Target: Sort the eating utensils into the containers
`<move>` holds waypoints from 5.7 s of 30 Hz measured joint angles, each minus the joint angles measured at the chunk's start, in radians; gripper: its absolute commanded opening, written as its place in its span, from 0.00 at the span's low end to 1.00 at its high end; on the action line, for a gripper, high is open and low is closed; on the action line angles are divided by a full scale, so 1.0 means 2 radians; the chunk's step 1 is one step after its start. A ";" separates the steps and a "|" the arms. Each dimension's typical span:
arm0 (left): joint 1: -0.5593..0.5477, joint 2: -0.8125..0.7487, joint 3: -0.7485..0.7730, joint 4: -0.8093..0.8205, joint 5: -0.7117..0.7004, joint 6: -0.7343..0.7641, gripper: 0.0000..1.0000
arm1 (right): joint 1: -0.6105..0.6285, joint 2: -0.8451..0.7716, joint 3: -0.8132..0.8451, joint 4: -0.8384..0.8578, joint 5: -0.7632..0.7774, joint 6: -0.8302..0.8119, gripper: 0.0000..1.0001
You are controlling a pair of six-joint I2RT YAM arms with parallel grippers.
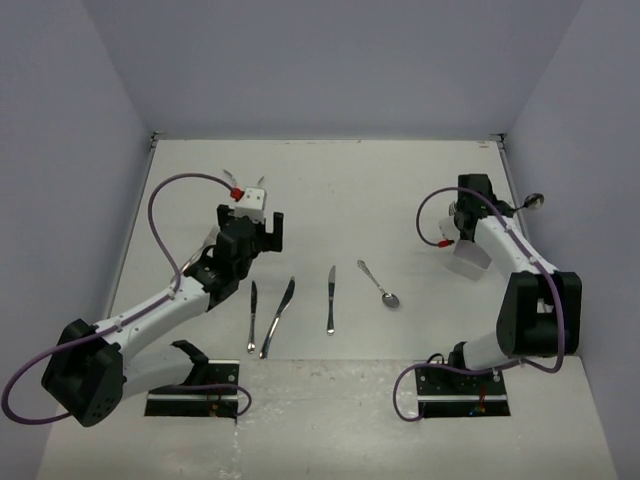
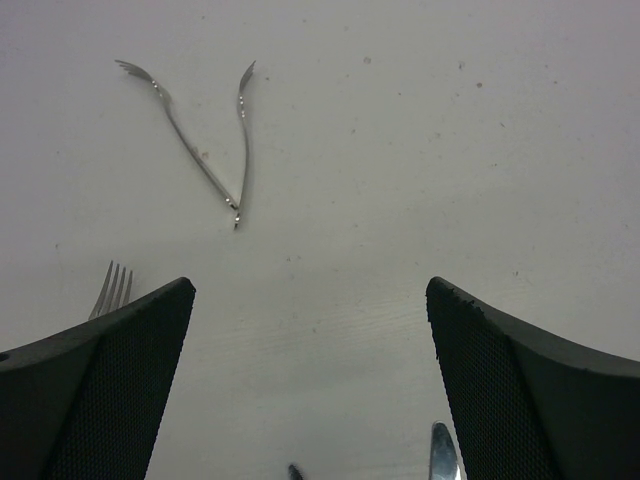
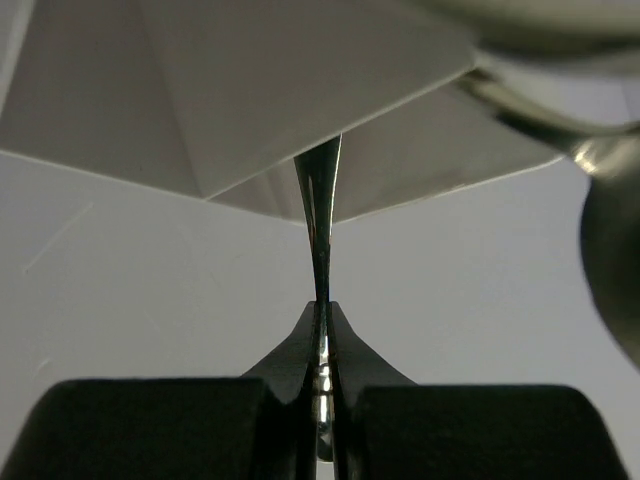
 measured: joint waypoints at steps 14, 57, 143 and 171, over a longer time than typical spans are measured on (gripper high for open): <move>0.000 -0.050 -0.031 -0.005 -0.015 -0.005 1.00 | 0.055 0.023 0.002 -0.019 -0.001 0.000 0.30; 0.000 -0.076 0.093 -0.110 -0.001 -0.033 1.00 | 0.136 -0.084 0.323 0.086 -0.387 0.976 0.99; 0.000 -0.125 0.025 -0.088 -0.043 0.004 1.00 | -0.021 -0.158 0.043 -0.071 -0.176 0.012 0.00; 0.000 -0.064 0.033 -0.083 -0.028 0.024 1.00 | -0.047 -0.076 -0.022 0.002 -0.130 0.000 0.00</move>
